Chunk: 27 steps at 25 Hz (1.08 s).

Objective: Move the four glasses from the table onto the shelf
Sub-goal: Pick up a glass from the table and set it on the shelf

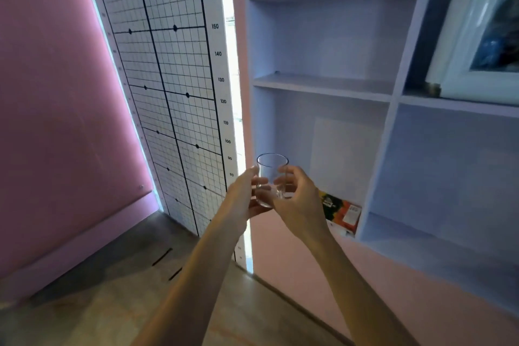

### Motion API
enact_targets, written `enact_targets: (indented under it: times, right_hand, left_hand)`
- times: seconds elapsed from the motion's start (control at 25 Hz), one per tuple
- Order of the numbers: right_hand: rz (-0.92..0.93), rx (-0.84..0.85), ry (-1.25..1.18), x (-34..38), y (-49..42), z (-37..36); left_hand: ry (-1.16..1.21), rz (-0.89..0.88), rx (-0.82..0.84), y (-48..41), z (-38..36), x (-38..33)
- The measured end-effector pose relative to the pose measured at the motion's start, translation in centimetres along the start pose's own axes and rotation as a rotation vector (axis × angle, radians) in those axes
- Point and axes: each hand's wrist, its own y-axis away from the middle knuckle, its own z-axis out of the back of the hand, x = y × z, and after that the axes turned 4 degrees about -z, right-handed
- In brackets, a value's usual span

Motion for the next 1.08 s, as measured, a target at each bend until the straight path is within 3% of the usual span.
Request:
enact_targets:
  times: [0.28,0.68,1.08]
  right_hand:
    - [0.078,-0.14,0.024,3.0,-13.2,-0.4]
    - [0.114,-0.506,0.091,8.6,-30.0,-2.5]
    - [-0.072,-0.545,0.304,9.1,-40.0,-2.3]
  left_hand:
    - [0.008,-0.12,0.106,-11.4,-3.4,-8.1]
    - [0.064,-0.244,0.363,-25.1,-6.6,-19.6]
    - [-0.119,-0.462,0.337,-29.2,-8.2,-20.4]
